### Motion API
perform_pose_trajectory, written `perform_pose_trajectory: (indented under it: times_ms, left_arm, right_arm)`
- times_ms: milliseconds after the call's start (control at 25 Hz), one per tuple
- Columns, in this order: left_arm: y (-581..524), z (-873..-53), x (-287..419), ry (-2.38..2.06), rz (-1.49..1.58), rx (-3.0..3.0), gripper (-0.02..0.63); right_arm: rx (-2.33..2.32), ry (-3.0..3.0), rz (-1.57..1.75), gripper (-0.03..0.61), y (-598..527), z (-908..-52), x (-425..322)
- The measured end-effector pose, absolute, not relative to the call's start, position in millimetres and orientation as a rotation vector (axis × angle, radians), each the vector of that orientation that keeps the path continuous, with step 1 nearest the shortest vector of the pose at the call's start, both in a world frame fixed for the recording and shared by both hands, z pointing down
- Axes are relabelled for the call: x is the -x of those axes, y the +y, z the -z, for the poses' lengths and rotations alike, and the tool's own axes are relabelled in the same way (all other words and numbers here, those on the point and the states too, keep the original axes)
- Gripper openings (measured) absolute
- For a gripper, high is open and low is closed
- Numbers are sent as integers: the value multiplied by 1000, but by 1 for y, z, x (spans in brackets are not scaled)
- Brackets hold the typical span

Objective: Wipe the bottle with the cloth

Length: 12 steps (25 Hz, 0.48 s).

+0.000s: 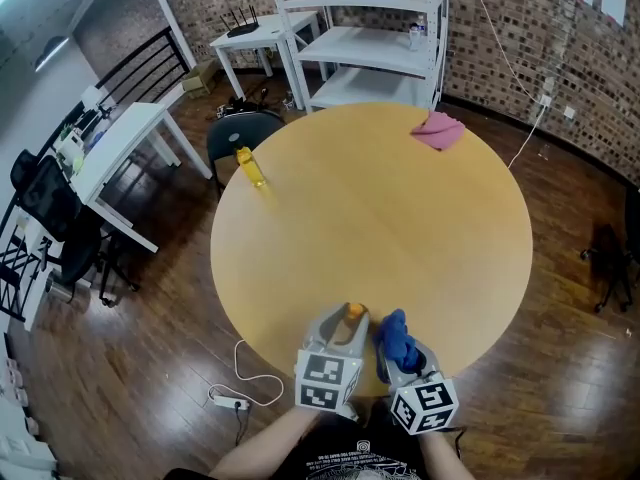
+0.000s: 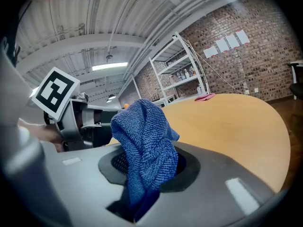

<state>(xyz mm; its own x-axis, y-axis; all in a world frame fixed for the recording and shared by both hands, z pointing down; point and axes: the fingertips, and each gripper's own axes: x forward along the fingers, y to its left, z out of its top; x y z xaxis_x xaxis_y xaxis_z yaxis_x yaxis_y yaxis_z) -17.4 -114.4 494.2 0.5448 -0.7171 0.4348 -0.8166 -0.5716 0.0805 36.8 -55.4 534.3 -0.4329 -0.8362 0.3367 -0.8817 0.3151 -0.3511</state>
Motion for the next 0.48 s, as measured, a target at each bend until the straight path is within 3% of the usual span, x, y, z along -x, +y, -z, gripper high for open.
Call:
perform_pose_trajectory:
  times_ms: [480]
  left_arm:
    - [-117,-494,7,-1536,-475,-2376,137]
  right_arm:
    - [-1630,-2466,-747,109,-59,-533,-43]
